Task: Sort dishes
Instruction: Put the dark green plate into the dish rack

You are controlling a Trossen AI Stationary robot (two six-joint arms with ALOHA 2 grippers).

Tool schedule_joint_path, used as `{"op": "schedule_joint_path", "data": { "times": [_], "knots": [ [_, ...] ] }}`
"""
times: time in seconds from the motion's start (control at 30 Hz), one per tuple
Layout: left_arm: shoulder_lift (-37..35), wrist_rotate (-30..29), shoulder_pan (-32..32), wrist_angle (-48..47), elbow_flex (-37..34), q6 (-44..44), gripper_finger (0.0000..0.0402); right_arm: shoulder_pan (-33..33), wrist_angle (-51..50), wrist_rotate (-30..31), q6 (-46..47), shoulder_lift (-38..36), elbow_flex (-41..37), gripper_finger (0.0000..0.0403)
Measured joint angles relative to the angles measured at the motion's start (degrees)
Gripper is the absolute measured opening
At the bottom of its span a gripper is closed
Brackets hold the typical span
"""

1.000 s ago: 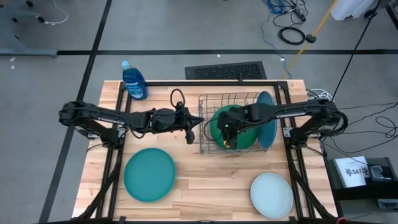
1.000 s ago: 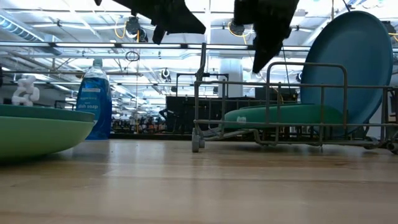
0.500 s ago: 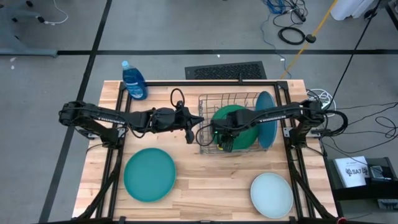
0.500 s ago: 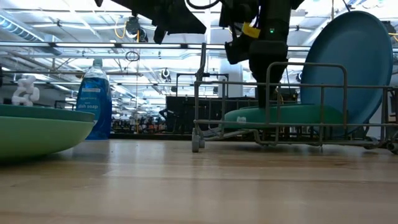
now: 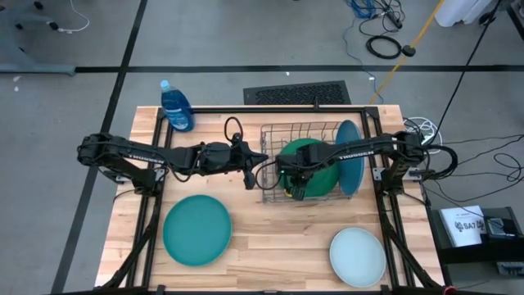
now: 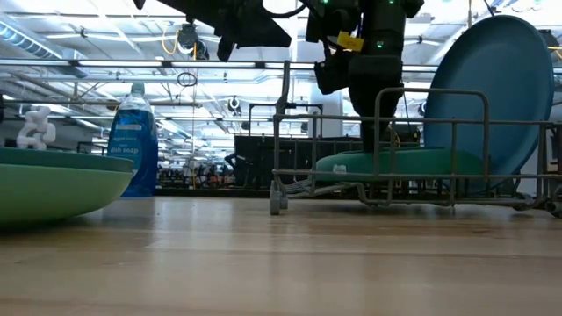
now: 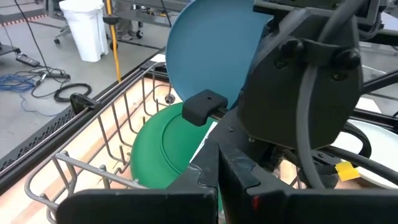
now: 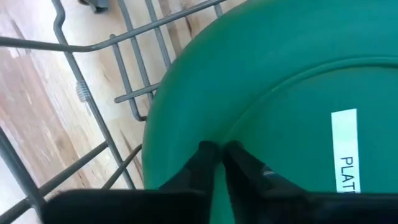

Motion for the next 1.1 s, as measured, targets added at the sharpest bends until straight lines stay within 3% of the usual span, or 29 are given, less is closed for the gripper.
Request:
{"op": "schedule_joint_path", "data": {
  "times": [0.23,0.67,0.8,0.93,1.1],
  "knots": [
    [0.0,0.0,0.0,0.0,0.0,0.0,0.0000,0.0,1.5,0.1,-0.8,-1.2,-0.2,0.0004],
    [0.0,0.0,0.0,0.0,0.0,0.3,0.0000,0.1,2.1,3.6,0.5,-15.7,-0.5,0.0001],
    [0.0,0.0,0.0,0.0,0.0,0.3,0.0000,0.1,2.3,4.2,1.6,-17.1,-0.4,0.0001],
    [0.0,0.1,0.0,0.0,0.0,0.3,0.0000,1.1,2.7,4.2,2.7,-15.4,-0.4,0.0036],
    [0.0,0.8,0.0,0.0,0.0,-0.4,0.0000,1.3,3.0,9.0,2.0,-13.9,-0.4,0.0124]
  ]
}}
